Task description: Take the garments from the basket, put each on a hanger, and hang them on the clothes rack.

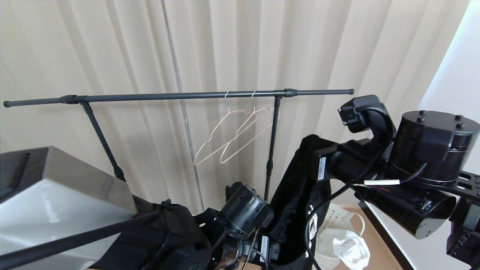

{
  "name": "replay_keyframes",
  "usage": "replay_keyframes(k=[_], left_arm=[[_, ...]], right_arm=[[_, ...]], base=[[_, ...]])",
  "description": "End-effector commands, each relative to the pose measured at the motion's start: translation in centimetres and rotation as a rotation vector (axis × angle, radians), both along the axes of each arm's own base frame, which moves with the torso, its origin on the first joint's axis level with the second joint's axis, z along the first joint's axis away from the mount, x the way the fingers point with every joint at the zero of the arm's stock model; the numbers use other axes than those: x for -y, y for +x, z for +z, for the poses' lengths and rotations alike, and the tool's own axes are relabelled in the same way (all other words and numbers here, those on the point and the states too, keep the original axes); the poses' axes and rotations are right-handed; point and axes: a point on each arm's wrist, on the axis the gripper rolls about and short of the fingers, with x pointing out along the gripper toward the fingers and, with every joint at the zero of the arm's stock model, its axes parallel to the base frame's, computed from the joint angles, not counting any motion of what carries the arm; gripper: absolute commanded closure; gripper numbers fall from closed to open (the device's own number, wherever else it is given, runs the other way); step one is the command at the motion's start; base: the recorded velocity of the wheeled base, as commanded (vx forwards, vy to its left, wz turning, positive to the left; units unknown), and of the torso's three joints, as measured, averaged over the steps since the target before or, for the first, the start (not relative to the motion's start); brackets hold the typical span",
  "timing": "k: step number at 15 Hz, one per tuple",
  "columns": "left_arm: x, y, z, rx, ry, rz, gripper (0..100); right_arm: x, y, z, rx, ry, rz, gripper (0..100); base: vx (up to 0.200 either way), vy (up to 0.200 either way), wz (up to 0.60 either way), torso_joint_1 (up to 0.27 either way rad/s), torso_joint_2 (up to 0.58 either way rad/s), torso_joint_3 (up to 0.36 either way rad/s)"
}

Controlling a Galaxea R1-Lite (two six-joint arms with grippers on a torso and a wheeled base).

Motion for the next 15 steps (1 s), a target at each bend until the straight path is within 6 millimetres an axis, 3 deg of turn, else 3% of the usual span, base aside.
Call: replay_keyframes(k=[1,3,6,7,10,12,15], left_arm=[[0.2,0.1,-1.0,-0.012,0.027,0.003,100],[0.2,0.1,-0.9,-0.004,0.031,0.009,100],[-1.2,-0.6,2.5,0.094,0.005,0.062,100],[-1.2,-0.6,2.5,0.094,0.005,0.062,100],[-5.2,-0.7,8.8,0.221,-0.046,0.175,100],[-6.7,-0.5,10.6,0.304,-0.012,0.263,100],[-8.5,-0.7,11.9,0.388,0.041,0.356,100]], right_arm=[[0.3,-0.3,0.6,0.017,0.014,0.000,100],[0.3,-0.2,0.7,0.019,0.016,-0.006,100],[0.9,0.4,0.6,0.018,0.004,-0.054,100],[0.9,0.4,0.6,0.018,0.004,-0.054,100],[1.4,0.5,0.1,0.003,-0.026,-0.066,100],[1.4,0.4,-0.4,-0.012,-0.039,-0.066,100],[1.0,0.2,-0.8,-0.022,-0.049,-0.049,100]], base=[[0.000,0.000,0.00,0.000,0.00,0.000],[0.000,0.000,0.00,0.000,0.00,0.000],[0.000,0.000,0.00,0.000,0.00,0.000],[0.000,0.000,0.00,0.000,0.00,0.000],[0.000,0.000,0.00,0.000,0.00,0.000],[0.000,0.000,0.00,0.000,0.00,0.000],[0.000,0.000,0.00,0.000,0.00,0.000]])
